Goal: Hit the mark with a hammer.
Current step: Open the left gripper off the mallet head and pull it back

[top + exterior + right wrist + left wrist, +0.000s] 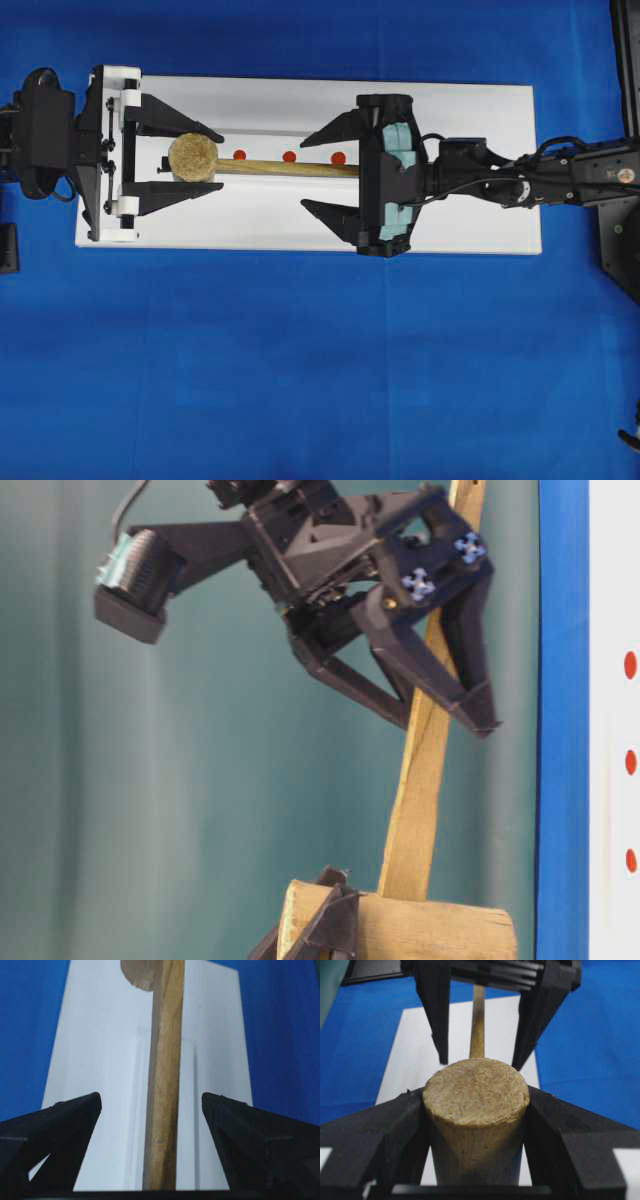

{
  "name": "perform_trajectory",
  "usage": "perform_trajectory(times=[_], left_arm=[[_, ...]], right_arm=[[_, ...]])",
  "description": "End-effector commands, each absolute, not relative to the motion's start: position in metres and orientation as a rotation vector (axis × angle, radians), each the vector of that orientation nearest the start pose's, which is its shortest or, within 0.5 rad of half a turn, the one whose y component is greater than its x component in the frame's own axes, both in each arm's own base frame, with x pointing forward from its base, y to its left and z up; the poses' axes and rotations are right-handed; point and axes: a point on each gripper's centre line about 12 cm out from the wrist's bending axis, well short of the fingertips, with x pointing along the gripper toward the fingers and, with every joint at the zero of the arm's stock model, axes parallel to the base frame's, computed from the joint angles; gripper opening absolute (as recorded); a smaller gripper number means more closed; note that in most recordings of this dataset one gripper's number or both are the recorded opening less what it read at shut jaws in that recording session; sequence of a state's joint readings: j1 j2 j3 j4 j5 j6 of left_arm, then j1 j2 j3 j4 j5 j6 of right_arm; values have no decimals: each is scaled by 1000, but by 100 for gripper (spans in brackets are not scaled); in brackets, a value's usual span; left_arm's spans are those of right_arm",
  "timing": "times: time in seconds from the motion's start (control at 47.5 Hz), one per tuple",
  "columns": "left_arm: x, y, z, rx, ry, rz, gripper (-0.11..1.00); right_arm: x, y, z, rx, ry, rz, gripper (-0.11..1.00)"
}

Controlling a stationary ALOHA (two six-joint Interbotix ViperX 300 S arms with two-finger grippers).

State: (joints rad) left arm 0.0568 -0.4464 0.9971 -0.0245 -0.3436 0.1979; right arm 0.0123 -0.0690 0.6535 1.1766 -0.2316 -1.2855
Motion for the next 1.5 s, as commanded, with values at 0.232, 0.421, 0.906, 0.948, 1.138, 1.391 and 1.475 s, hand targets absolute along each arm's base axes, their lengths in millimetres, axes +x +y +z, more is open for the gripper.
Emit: perform_trajectory(times=[0.232, 0.421, 0.906, 0.948, 1.138, 1.391, 1.475], left_arm=[[301, 18, 261, 172, 149, 50, 46], [300, 16, 262, 173, 147, 44, 46], [299, 15, 259, 182, 158, 40, 46], [299, 16, 258, 182, 163, 41, 46], [299, 13, 256, 171, 177, 32, 46], [299, 11, 256, 182, 177, 26, 80], [298, 11, 257, 185, 175, 26, 90]], right_arm=[[395, -22, 222, -166, 470, -178, 76], [396, -21, 223, -167, 468, -177, 24], [397, -22, 227, -167, 458, -178, 2], [396, -22, 227, -167, 456, -179, 2], [393, -22, 230, -165, 450, -179, 2], [389, -22, 233, -160, 444, -181, 2], [385, -22, 233, -155, 443, -183, 2]])
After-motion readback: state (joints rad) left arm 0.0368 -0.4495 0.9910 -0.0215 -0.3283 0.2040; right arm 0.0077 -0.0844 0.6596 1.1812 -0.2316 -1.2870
